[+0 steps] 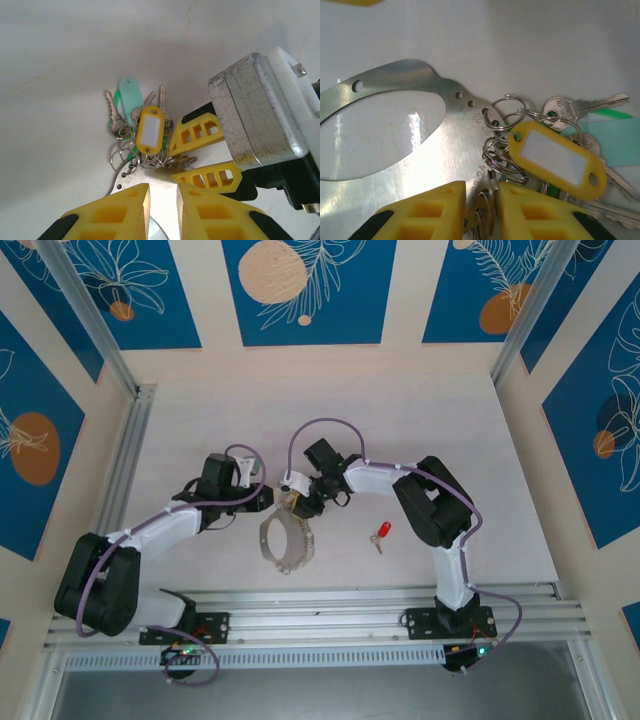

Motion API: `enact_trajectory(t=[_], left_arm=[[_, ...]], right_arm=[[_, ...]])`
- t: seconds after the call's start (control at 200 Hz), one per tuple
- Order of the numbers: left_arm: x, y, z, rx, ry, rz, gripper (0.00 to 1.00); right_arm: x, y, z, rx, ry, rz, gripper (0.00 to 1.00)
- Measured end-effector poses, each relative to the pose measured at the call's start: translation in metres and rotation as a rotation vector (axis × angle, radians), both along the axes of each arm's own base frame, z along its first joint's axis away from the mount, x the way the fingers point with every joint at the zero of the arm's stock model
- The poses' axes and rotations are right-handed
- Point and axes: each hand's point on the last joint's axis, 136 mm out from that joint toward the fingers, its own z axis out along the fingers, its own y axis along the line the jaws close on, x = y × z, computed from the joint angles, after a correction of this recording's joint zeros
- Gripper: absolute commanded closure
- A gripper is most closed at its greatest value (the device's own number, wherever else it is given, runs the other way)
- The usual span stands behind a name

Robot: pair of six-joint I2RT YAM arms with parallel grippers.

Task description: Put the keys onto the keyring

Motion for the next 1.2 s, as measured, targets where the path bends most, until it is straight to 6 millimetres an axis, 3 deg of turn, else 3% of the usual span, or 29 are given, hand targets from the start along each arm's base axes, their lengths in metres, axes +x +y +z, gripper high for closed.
enact_trajectory(t=[0.215, 0.345, 0.82, 1.2], left_arm=[[0.0, 0.0, 0.0, 0.0, 0.0, 0.0, 0.77], [0.001, 0.001, 0.0, 0.0, 0.0, 0.004, 0.77], [0.002, 0.003, 0.0, -0.003, 0.001, 0.008, 0.77], [0.002, 0.002, 0.001, -0.009, -0.007, 0.006, 0.77]], right_arm=[[0.007, 0.008, 0.009, 0.014, -0.006, 0.009, 0.88], [0.005, 0.007, 0.008, 0.011, 0.001, 0.015, 0.88], [0.003, 0.003, 0.004, -0.017, 0.009, 0.013, 0.85], [-0.003, 0.0, 0.0, -0.015, 0.023, -0.002, 0.77]])
